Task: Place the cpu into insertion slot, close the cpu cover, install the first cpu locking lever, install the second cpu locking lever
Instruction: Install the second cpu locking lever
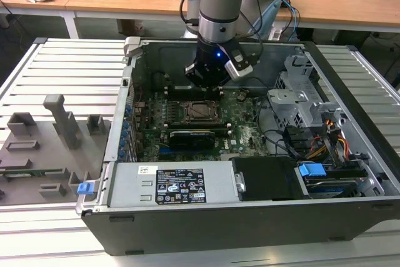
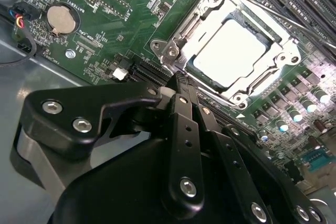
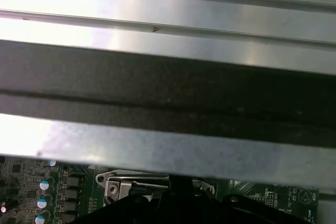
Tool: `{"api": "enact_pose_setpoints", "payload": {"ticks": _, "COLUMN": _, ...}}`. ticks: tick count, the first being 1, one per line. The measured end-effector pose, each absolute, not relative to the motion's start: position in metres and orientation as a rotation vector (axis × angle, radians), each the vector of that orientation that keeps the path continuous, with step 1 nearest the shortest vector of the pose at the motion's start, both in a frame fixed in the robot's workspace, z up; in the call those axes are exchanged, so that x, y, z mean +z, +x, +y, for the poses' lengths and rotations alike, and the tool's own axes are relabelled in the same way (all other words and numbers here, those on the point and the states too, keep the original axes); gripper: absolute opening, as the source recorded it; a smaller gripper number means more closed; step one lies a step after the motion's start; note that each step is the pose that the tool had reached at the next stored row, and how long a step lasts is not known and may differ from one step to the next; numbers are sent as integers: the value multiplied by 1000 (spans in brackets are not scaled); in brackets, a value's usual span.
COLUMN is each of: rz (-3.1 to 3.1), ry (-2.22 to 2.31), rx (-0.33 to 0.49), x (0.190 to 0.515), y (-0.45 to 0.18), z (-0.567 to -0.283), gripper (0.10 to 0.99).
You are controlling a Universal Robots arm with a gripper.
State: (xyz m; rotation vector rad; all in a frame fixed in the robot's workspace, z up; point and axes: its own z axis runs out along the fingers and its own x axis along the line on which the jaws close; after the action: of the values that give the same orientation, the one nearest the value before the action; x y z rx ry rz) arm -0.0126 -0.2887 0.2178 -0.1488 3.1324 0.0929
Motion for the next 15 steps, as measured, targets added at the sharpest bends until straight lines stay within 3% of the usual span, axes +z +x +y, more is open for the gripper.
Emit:
{"api": "enact_pose_setpoints", "payload": {"ticks": 10, "rz": 3132, "ry": -149, "rx": 93, "x": 218, "y": -13, "z": -294, "gripper": 106}}
{"api": "enact_pose_setpoints", "payload": {"ticks": 15, "rz": 3132, "ry": -149, "rx": 91, "x": 239, "y": -13, "z": -294, "gripper": 106}}
